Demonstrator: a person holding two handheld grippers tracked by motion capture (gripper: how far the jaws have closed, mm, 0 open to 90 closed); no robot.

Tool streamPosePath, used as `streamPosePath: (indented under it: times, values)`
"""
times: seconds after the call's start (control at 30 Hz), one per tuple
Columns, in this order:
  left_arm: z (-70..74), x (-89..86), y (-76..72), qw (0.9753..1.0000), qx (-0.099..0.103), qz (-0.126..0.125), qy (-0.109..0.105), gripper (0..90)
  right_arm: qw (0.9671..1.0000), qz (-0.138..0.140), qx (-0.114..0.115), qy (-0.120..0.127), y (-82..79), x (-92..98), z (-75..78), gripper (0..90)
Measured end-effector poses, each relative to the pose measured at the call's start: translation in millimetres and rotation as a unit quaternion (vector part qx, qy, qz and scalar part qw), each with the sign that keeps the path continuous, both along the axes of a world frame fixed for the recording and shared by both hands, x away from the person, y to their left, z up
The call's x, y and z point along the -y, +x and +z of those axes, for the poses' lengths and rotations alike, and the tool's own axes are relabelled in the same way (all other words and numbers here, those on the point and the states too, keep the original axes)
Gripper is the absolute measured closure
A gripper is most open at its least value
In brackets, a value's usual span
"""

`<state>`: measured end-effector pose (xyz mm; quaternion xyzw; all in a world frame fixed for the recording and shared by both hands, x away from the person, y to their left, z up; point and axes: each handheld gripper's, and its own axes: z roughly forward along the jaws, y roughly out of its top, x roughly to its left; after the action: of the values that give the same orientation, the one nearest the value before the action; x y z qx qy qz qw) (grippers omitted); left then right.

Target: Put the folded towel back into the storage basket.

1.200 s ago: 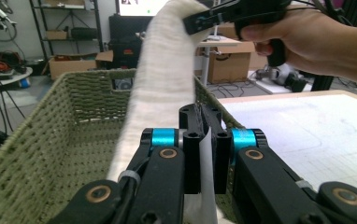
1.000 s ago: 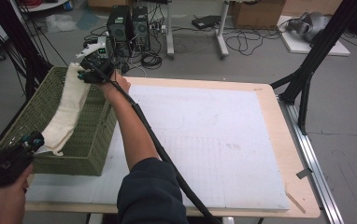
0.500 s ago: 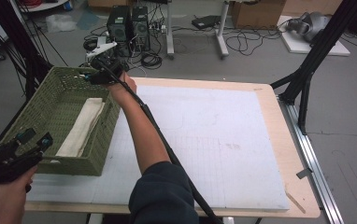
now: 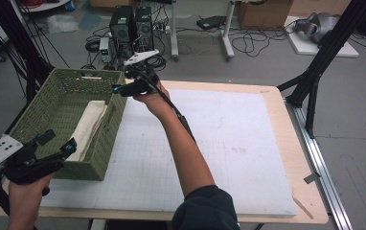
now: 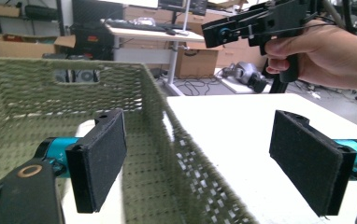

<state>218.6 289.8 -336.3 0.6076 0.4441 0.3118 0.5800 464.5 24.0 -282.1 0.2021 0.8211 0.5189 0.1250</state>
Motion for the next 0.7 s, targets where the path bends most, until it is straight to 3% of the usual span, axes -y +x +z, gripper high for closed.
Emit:
streamPosePath:
  times: [0.13, 0.33, 0.6, 0.7]
  values:
    - [-1.6, 12.2, 2.7, 0.9994, -0.004, -0.034, 0.010, 19.2, 0.9998, -0.012, 0.003, 0.015, -10.0, 27.6, 1.2, 29.1]
    - [-2.4, 33.3, 6.8, 0.9977, -0.004, -0.065, 0.018, 19.8, 0.9992, -0.031, 0.009, 0.021, -25.6, 72.0, 2.4, 28.6]
    - [-3.3, 61.6, 12.2, 0.9926, 0.003, -0.121, 0.015, 19.4, 0.9967, -0.076, 0.017, 0.024, -48.8, 144.8, -1.8, 25.5]
    - [-2.5, 67.6, 13.5, 0.9915, 0.007, -0.129, 0.016, 19.4, 0.9949, -0.095, 0.019, 0.030, -60.0, 174.1, -6.8, 25.4]
